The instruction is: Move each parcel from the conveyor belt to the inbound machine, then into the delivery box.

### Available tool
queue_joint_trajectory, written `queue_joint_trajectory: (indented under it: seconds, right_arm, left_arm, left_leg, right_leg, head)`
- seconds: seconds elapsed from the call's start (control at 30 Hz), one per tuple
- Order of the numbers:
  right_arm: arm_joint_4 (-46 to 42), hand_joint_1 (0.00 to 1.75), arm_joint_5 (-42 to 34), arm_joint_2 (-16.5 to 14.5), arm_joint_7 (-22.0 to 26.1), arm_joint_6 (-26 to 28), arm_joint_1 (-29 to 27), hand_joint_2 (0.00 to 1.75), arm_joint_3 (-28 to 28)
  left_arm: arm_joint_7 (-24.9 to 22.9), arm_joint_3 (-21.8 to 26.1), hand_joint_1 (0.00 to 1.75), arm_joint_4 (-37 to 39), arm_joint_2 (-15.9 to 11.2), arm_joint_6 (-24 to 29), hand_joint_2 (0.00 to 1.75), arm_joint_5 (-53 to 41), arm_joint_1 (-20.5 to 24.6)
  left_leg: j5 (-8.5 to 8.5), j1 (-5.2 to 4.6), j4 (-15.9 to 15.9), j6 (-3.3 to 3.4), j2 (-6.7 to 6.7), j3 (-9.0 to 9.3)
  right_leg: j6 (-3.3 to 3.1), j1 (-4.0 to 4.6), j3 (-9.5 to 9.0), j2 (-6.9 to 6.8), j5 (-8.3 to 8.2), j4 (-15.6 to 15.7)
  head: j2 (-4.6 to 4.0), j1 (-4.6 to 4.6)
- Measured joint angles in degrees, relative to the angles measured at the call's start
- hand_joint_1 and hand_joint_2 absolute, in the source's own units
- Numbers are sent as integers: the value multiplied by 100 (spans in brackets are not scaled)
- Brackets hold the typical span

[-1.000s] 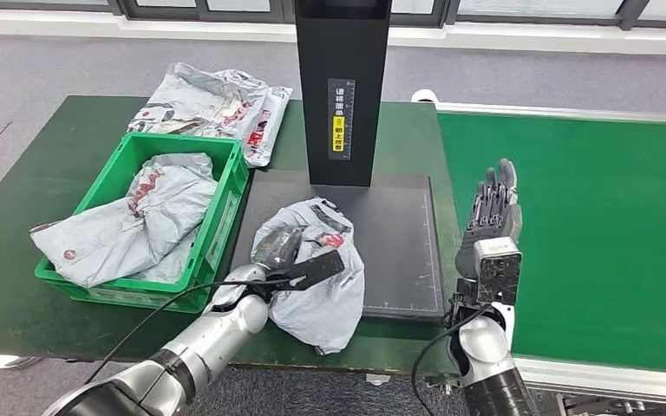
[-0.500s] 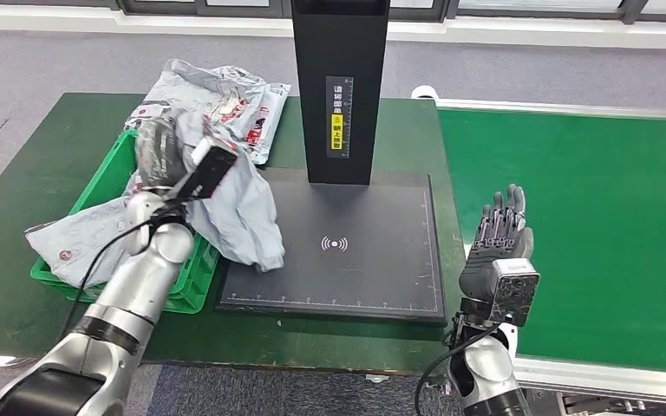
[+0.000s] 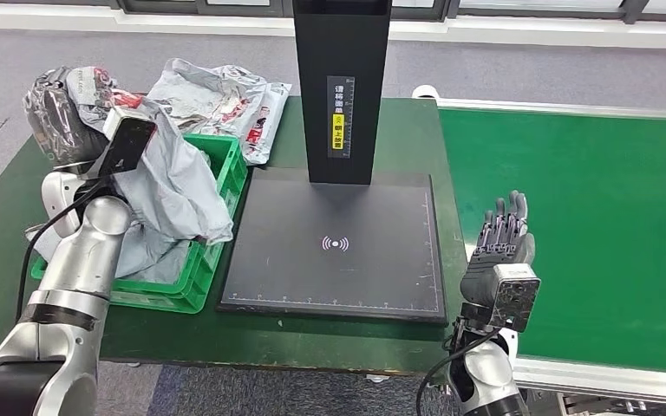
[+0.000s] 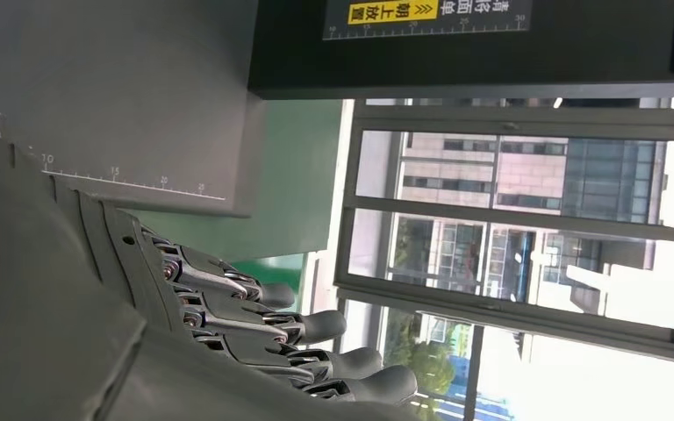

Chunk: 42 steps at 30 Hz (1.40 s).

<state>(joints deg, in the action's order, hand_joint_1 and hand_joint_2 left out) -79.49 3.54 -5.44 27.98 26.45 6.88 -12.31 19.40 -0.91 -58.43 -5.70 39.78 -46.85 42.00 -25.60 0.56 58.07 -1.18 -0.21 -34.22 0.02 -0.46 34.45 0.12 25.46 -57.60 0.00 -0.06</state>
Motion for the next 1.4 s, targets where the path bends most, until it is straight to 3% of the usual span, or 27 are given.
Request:
queue_joint_trajectory:
  seconds: [0.33, 0.53, 0.67, 0.77, 0.83, 1.07, 1.4]
  right_arm:
    - [-10, 0, 5, 0, 0, 5, -4, 0, 0]
    - [-75, 0, 50, 0, -20, -16, -114, 0, 0]
    - [-93, 0, 96, 0, -136, -78, -76, 0, 0]
    - [-92, 0, 130, 0, -226, -87, -22, 0, -3]
    - [-91, 0, 156, 0, -299, -102, 28, 0, -5]
    - [-55, 0, 183, 0, -390, -198, 76, 0, -12]
    - [-52, 0, 195, 9, -334, -243, -90, 0, -15]
  left_arm:
    - [-20, 142, 175, -16, -11, 0, 175, -60, 0]
    - [-344, 564, 175, 425, -145, 0, 175, -179, 23]
    - [-877, 802, 0, 1253, -289, -34, 175, -812, 141]
    - [-1389, 856, 0, 2046, -361, -402, 175, -1315, 297]
    - [-1460, 856, 0, 2483, -363, -797, 175, -1392, 340]
    - [-1144, 856, 0, 3116, -278, -1455, 175, -1240, 485]
    - [-729, 881, 0, 3166, -282, -1671, 175, -742, 491]
  left_leg:
    - [0, 0, 0, 0, 1, -1]
    - [-2, 0, -1, -3, 6, -1]
    - [1, 0, -1, -8, 8, -2]
    - [3, 0, -1, -9, 5, -1]
    - [4, 0, 0, -8, 5, -1]
    - [5, -1, 1, -5, 3, -4]
    - [5, 0, 0, -8, 3, -6]
  right_leg:
    - [0, 0, 0, 1, -1, 0]
    - [-1, 2, 5, 8, 0, 0]
    - [-2, 7, 6, 8, 0, -1]
    - [-2, 3, 4, 6, 0, -1]
    - [-2, 1, 4, 5, -1, -1]
    - [-4, -1, 4, 4, -5, 0]
    - [-5, 5, 6, 2, -4, 0]
  head:
    - [0, -1]
    - [0, -1]
    - [0, -1]
    - [0, -1]
    - [0, -1]
    - [0, 1]
    - [0, -1]
